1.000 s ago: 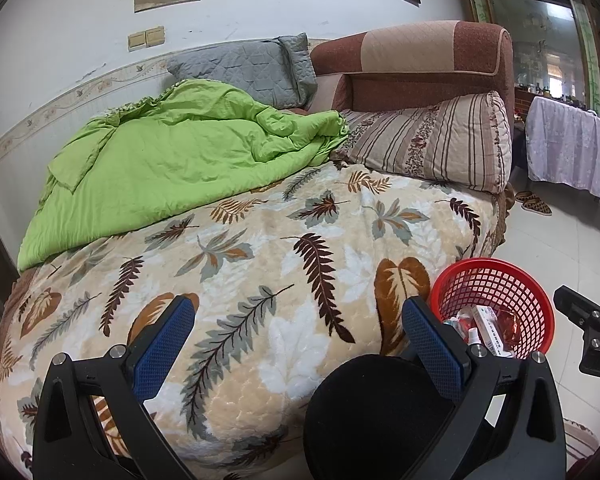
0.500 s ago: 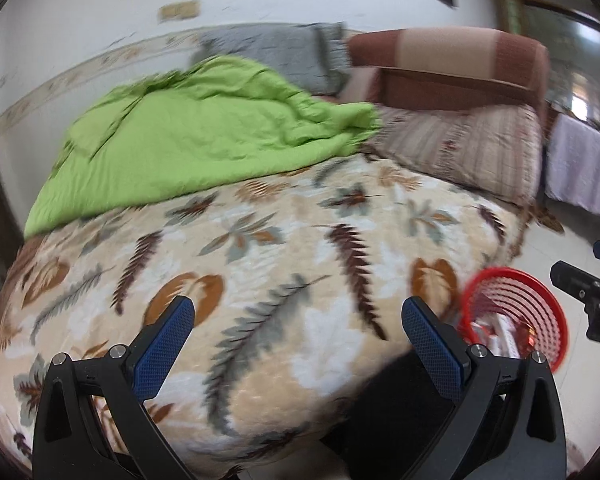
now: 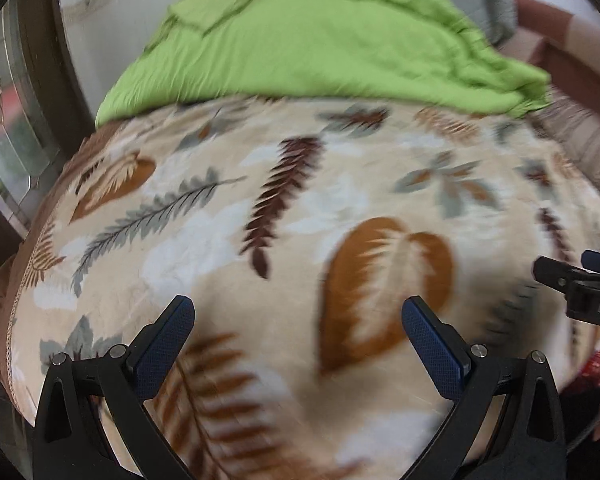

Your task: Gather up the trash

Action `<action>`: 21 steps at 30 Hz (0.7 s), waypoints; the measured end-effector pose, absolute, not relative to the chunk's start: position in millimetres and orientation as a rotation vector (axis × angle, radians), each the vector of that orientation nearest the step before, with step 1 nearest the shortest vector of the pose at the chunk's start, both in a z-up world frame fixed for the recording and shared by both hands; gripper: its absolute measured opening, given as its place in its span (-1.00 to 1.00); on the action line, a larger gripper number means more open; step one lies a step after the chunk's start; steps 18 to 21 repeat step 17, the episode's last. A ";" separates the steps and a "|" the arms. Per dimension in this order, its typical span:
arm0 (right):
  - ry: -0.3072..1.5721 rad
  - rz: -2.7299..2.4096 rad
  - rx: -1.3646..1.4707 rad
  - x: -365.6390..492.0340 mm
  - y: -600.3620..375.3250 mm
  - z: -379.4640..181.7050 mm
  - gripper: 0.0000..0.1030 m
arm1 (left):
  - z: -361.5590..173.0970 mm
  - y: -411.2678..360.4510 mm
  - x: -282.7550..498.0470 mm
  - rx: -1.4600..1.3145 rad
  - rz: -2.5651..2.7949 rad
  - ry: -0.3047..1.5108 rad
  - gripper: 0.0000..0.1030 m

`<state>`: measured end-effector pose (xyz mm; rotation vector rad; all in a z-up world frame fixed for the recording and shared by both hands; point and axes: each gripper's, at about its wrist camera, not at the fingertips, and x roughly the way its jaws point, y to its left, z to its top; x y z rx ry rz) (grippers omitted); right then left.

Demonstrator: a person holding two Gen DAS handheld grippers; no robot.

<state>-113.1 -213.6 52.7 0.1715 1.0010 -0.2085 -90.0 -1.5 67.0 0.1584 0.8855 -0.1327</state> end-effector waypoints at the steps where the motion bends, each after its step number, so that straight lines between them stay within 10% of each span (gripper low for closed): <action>1: 0.998 -0.198 0.178 -98.7 -208.4 44.3 0.99 | 58.8 1.3 -76.9 0.158 -0.123 0.903 1.00; 21: 0.867 -0.226 0.105 -50.1 -179.0 1.4 1.00 | 4.7 27.5 -4.5 0.038 -0.103 0.932 1.00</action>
